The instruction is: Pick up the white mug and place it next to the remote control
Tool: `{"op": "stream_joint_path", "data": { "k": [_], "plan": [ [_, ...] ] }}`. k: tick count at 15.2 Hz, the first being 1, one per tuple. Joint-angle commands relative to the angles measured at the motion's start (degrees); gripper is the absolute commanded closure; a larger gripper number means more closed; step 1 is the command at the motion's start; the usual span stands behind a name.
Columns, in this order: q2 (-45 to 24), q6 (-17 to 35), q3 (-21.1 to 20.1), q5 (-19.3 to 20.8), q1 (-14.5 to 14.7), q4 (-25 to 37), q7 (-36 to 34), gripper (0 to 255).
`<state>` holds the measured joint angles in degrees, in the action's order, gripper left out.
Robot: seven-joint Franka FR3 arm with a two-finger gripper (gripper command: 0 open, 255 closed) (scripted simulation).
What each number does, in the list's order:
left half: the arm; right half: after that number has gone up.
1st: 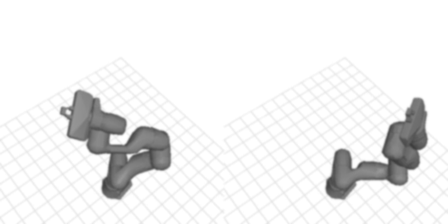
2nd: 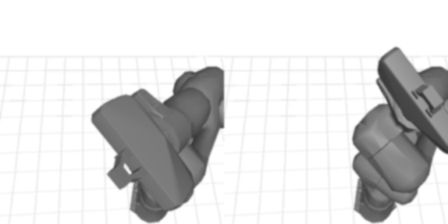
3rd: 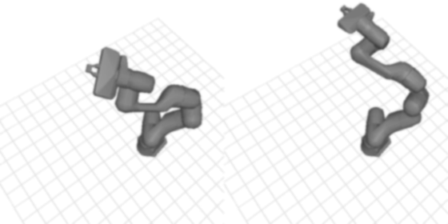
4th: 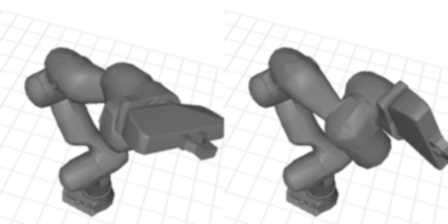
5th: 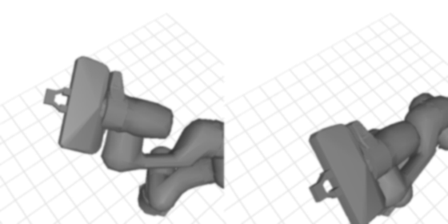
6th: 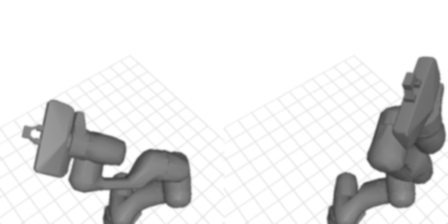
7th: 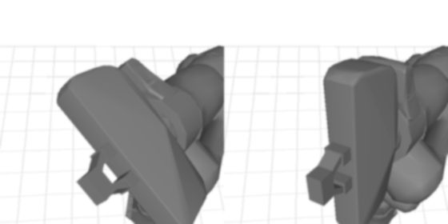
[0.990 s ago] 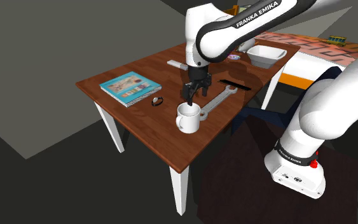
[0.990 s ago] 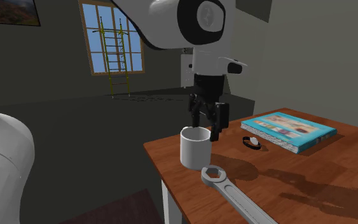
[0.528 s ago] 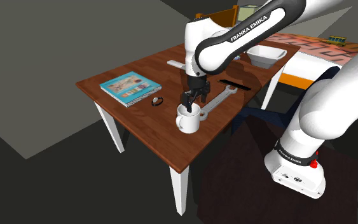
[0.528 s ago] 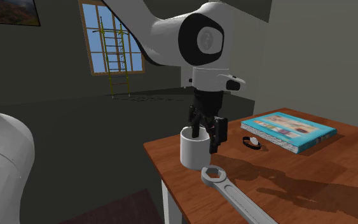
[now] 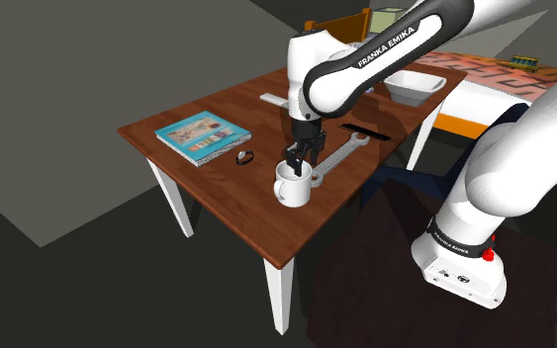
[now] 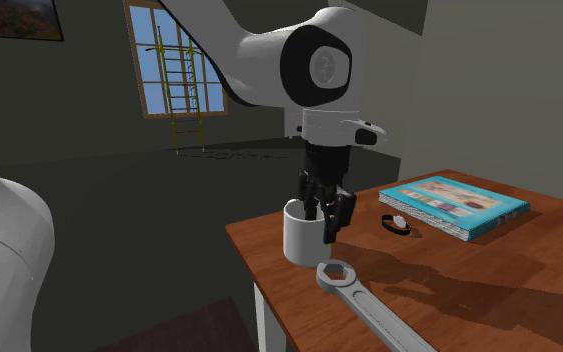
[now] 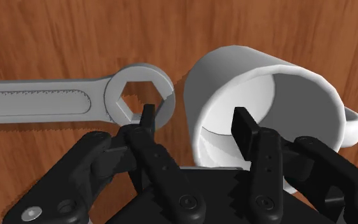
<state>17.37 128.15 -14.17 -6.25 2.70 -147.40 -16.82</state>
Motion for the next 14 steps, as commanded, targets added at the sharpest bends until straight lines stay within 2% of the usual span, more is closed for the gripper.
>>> {"op": "stream_joint_path", "data": {
  "k": [1,9,14],
  "plan": [
    [0.0,0.0,0.0,0.0,0.0,0.0,0.0,255],
    [0.0,0.0,0.0,0.0,0.0,0.0,0.0,255],
    [2.4,-4.4,0.4,-0.1,0.1,2.1,0.2,255]
  ]
}}
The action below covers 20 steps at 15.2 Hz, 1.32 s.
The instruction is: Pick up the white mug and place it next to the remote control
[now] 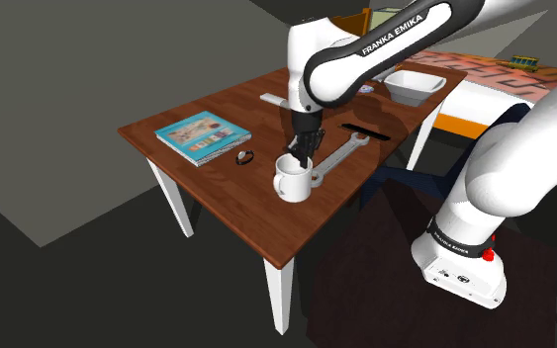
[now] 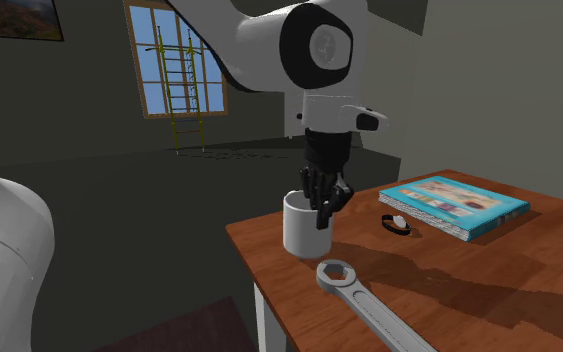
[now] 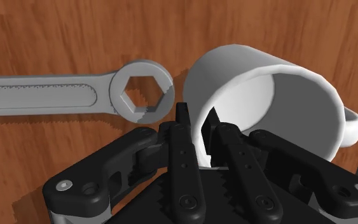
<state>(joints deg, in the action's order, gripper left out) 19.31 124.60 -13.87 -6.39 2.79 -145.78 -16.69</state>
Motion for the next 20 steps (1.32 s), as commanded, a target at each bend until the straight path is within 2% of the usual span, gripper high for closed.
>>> {"op": "stream_joint_path", "data": {
  "k": [1,20],
  "plan": [
    [0.9,-1.8,0.2,0.0,0.0,0.9,0.1,255],
    [6.0,-17.6,1.6,0.3,-0.1,11.6,0.3,255]
  ]
}}
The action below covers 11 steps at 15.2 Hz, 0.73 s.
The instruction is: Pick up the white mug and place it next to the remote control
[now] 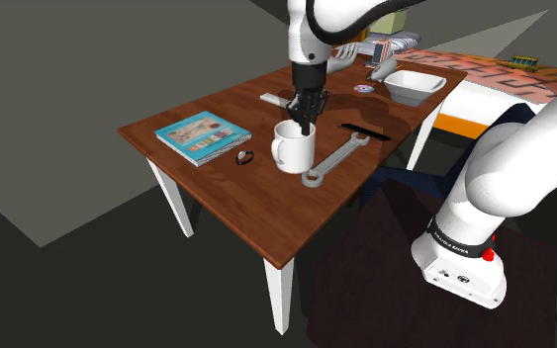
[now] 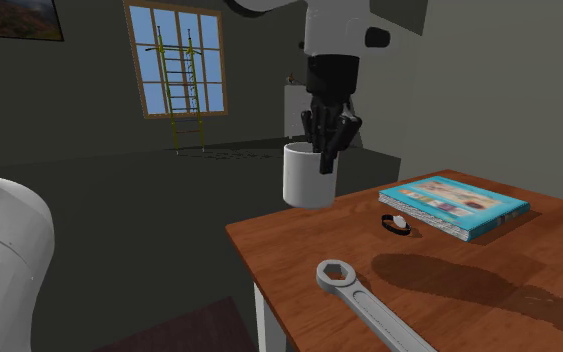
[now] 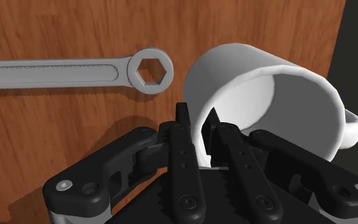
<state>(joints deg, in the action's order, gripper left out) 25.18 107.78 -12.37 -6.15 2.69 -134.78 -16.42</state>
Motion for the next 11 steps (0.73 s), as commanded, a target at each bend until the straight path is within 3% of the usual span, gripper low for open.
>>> {"op": "stream_joint_path", "data": {
  "k": [1,8,11],
  "plan": [
    [0.3,-1.6,0.1,0.1,0.0,1.3,0.0,255],
    [0.7,-6.8,0.5,0.3,-0.2,6.1,-0.1,255],
    [-1.8,-6.5,3.1,2.0,-1.9,8.0,3.5,255]
  ]
}}
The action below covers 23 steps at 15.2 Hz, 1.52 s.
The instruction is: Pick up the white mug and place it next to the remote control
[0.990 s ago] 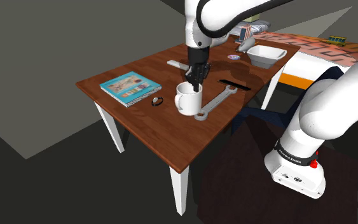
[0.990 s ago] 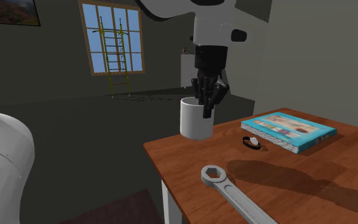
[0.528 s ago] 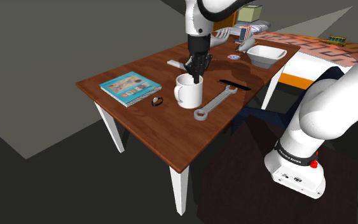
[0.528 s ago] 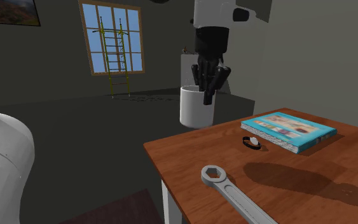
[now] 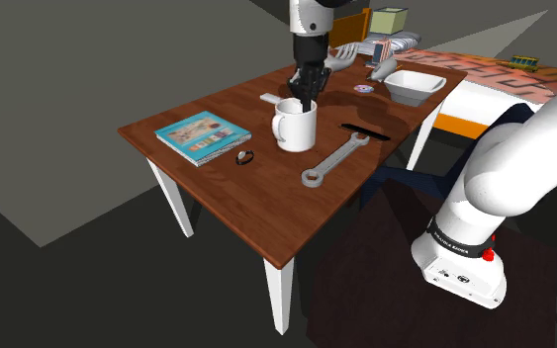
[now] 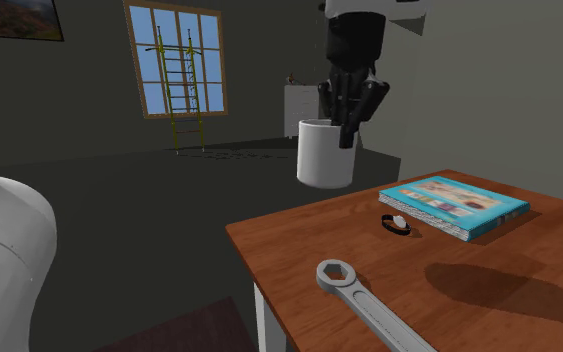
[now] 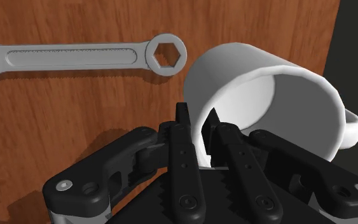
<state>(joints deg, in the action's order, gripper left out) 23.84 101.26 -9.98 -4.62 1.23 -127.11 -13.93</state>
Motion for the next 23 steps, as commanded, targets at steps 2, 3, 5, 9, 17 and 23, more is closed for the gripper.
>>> {"op": "stream_joint_path", "data": {
  "k": [2,3,5,9,17,23],
  "plan": [
    [-2.3,0.3,2.4,1.4,-1.6,1.9,3.4,255],
    [-3.4,0.4,3.2,1.9,-2.1,2.8,4.5,255],
    [-5.5,0.5,4.8,2.8,-3.2,4.8,6.8,255],
    [-10.4,0.6,7.7,4.1,-5.2,9.5,11.2,255],
    [-22.0,-0.6,12.7,5.1,-9.1,22.3,19.8,255],
    [-32.5,-3.3,15.6,4.4,-12.2,35.5,25.9,255]
  ]
}}
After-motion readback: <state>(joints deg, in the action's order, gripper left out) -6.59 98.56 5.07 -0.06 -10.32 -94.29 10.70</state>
